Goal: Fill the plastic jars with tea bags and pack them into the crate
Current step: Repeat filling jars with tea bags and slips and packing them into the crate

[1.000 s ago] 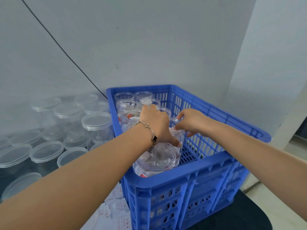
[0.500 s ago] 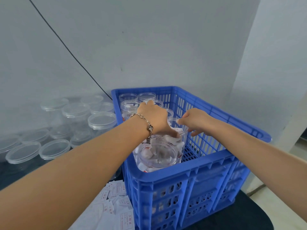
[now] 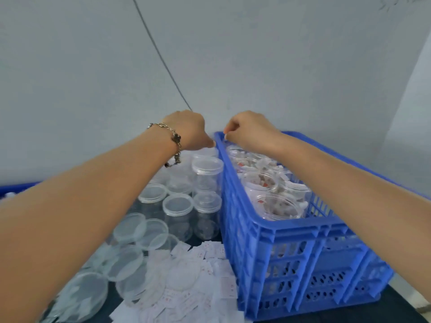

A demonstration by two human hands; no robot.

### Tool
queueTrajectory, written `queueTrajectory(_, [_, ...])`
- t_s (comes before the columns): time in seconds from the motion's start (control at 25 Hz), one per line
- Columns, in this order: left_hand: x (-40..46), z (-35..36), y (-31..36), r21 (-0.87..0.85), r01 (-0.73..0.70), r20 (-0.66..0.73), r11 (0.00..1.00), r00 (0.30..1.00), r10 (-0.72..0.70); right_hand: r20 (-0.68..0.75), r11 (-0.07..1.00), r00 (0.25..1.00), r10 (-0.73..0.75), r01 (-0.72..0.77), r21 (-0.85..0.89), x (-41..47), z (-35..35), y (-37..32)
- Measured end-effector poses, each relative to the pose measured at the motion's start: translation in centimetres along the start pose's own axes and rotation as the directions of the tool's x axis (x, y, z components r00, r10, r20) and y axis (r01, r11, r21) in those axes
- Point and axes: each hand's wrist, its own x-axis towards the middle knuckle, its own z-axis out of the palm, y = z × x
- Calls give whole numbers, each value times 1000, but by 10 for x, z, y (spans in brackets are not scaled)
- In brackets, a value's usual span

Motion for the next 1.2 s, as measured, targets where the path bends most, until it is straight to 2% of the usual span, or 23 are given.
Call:
queueTrajectory(0.2, [-41, -2, -104, 29, 223, 5, 974, 975, -223, 59, 987, 986, -159, 159, 7, 18, 38, -79])
queueTrajectory(0.28, [-55, 12, -144, 4, 276, 45, 961, 960, -276, 92, 989, 985, -144, 144, 7, 31, 61, -98])
queueTrajectory(0.4, [-69, 44, -190, -169, 366, 113, 915, 930, -351, 225, 983, 974, 29, -69, 172, 45, 109, -113])
queueTrajectory(0.48, [-72, 71, -206, -331, 423, 152, 843, 906, -395, 349, 911, 928, 129, -250, 329, 46, 149, -117])
queueTrajectory(0.56, [-68, 104, -212, -452, 455, 179, 767, 889, -422, 419, 868, 894, 156, -327, 374, 44, 189, -116])
queueTrajectory(0.64, [-59, 140, -211, -504, 453, 220, 735, 891, -398, 395, 816, 898, 193, -371, 444, 46, 225, -114])
queueTrajectory(0.72, [-42, 173, -207, -557, 418, 250, 717, 908, -335, 338, 685, 907, 252, -414, 599, 62, 253, -113])
queueTrajectory(0.8, [-20, 197, -204, -613, 373, 251, 696, 928, -276, 358, 479, 877, 321, -476, 738, 84, 269, -111])
queueTrajectory(0.96, [31, 224, -201, -642, 273, 173, 716, 962, -212, 515, 76, 774, 369, -578, 813, 128, 300, -104])
queueTrajectory(1.0, [43, 226, -200, -657, 257, 163, 709, 966, -199, 513, 42, 762, 395, -573, 819, 138, 307, -101])
queueTrajectory(1.04, [54, 227, -198, -683, 241, 154, 690, 970, -187, 491, 76, 755, 435, -574, 816, 145, 313, -100])
queueTrajectory(1.12, [72, 229, -195, -756, 191, 108, 626, 980, -168, 419, 227, 743, 522, -594, 772, 157, 322, -101])
queueTrajectory(1.2, [79, 227, -193, -815, 154, 67, 559, 983, -174, 353, 291, 739, 574, -587, 756, 161, 328, -105])
